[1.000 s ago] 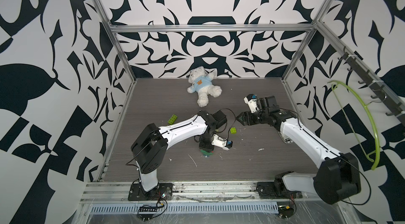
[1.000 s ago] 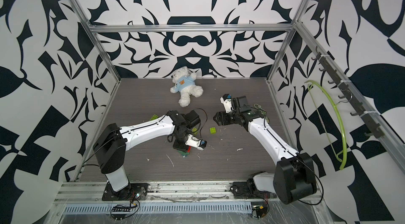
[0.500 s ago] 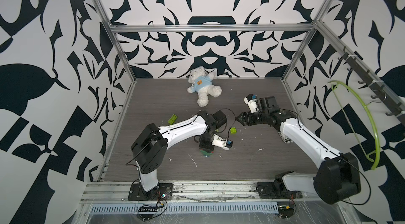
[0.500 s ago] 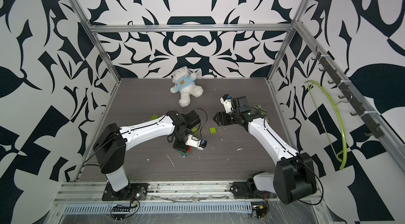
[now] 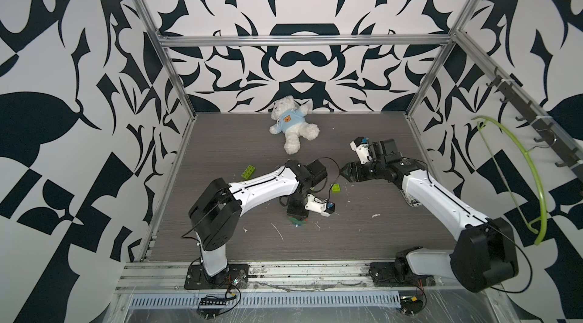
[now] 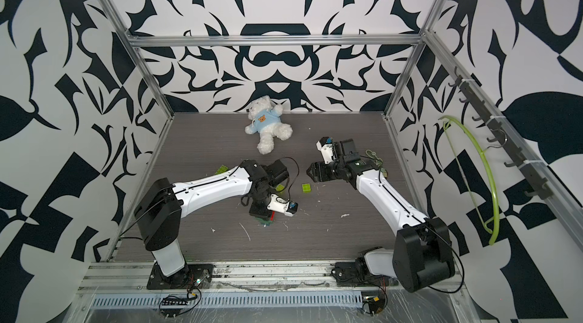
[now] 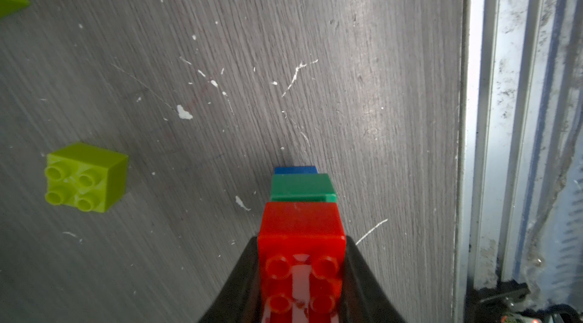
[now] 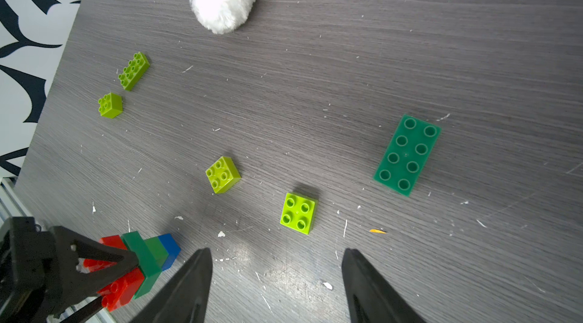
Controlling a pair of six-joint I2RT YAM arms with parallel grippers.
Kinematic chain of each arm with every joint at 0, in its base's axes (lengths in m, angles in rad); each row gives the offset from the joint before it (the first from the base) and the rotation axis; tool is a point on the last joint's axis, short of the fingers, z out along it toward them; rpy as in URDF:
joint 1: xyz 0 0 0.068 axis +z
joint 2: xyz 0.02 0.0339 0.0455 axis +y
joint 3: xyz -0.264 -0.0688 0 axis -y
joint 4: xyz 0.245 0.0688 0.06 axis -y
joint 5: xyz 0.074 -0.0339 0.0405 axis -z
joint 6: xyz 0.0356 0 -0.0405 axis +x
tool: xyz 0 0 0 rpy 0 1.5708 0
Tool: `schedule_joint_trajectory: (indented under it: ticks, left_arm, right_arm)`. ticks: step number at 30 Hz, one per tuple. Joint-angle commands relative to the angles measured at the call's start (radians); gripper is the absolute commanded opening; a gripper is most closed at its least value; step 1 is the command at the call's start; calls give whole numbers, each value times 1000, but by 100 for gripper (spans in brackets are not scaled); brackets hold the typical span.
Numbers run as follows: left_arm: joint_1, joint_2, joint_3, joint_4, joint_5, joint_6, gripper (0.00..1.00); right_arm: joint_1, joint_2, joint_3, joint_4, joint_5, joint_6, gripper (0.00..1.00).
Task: Assemble a carrot with lego
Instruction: Assemble the lego brick with the lego brick.
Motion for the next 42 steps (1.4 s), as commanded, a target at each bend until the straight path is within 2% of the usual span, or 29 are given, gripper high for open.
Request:
schedule_joint_trajectory:
  ticks: [1, 15, 19, 42]
  left_arm:
    - [-8, -13, -21, -13, 8, -22, 14]
    - [-14, -17, -63, 26, -7, -21, 13]
    - [-17, -20, -86, 37, -13, -66, 13]
    - [-32, 77, -144, -25, -60, -107, 9]
  right_arm:
    - [-1, -4, -3, 23, -13, 2, 70]
    - [-1, 0, -1, 23, -17, 2, 70]
    - [-1, 2, -3, 25, -17, 4, 70]
    - [-2, 7, -3, 23, -12, 2, 70]
